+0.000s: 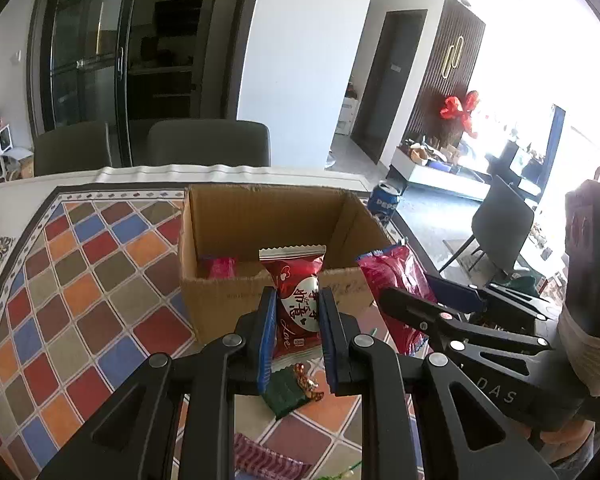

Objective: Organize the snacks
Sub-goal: 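Carry pink pack and candy bar over the box and open both grippers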

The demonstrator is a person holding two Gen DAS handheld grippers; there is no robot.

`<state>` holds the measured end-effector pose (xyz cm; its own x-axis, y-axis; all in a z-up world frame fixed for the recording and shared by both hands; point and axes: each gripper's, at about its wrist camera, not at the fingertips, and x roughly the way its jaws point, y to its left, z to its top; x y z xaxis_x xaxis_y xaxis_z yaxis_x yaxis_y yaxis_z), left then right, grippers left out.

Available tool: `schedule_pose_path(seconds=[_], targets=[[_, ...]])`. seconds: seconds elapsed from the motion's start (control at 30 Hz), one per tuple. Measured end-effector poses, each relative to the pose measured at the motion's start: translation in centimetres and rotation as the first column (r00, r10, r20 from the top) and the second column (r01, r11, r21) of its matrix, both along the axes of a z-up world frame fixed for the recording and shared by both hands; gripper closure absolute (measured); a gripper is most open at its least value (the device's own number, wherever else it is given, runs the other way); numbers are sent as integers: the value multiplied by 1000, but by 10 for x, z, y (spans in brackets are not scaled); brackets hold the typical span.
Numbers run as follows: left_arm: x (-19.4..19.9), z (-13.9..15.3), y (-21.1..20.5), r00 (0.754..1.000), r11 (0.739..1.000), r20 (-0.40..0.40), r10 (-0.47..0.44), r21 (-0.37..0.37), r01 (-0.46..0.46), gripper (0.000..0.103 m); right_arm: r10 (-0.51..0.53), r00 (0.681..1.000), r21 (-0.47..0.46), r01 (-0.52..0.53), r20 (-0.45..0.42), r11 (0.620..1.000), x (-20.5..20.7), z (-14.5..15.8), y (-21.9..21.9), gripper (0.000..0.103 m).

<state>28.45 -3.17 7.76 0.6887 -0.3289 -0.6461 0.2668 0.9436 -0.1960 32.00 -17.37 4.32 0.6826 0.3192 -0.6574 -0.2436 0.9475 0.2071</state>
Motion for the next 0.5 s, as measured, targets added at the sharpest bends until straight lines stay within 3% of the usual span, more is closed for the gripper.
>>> schedule_pose_path(seconds=[0.5], targets=[[49,6,9,1000,1000,-3,21,3,-21,82,-16,1000,13,16,17,1000,48,14,6,60]])
